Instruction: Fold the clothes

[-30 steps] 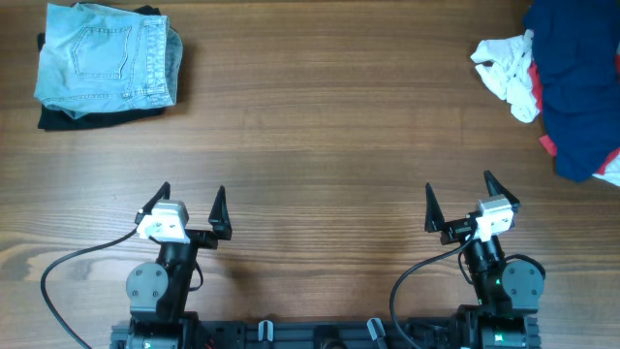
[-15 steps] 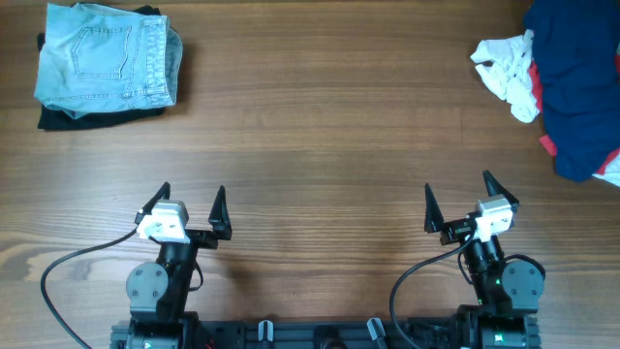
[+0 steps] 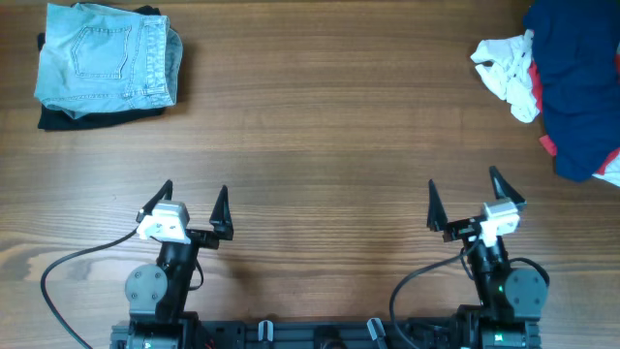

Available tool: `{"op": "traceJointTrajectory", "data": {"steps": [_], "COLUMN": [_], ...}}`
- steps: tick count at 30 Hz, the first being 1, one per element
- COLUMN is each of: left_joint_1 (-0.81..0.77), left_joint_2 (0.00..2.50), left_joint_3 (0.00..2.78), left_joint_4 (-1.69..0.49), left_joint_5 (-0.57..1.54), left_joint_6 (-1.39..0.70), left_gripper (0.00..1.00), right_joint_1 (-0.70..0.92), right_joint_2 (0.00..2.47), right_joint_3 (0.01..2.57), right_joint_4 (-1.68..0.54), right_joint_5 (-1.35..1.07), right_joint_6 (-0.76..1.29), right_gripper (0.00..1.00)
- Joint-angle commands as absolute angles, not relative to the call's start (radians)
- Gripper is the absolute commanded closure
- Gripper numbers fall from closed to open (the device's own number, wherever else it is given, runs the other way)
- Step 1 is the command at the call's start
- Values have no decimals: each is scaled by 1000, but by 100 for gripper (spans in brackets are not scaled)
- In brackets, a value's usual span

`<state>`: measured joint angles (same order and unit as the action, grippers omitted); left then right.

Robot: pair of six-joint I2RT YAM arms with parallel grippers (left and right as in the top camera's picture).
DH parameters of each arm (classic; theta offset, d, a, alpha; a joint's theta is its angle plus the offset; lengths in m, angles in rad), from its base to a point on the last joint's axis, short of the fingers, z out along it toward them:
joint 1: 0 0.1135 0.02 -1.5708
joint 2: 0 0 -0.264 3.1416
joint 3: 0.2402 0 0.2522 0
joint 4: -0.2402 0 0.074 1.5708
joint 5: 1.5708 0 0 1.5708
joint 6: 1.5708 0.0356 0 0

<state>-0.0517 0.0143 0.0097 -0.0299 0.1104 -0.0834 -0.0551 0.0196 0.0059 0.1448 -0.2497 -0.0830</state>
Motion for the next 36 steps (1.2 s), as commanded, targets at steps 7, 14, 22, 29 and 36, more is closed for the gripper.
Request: {"op": "traceJointTrajectory", "data": {"steps": [7, 14, 22, 29, 36], "left_joint_1": [-56, -56, -56, -56, -55], "left_joint_2": [46, 262, 638, 963, 1214], "left_joint_3": [56, 270, 629, 941, 1091], "left_joint_4": [29, -63, -295, -550, -705], "left_joint_5": [141, 122, 118, 81, 49], "left_joint_6": [-173, -165, -161, -161, -162], "left_gripper": [0, 0, 0, 0, 0], "right_joint_1": [-53, -53, -53, -53, -53], "right_joint_2": [95, 418, 870, 1235, 1454], "right_joint_3": [73, 347, 742, 1037, 1202], "right_joint_4": [401, 348, 81, -173, -405], "right_joint_5": [-183, -199, -253, -344, -392], "right_joint_6": [160, 152, 157, 59, -130], "right_gripper": [0, 0, 0, 0, 0]}}
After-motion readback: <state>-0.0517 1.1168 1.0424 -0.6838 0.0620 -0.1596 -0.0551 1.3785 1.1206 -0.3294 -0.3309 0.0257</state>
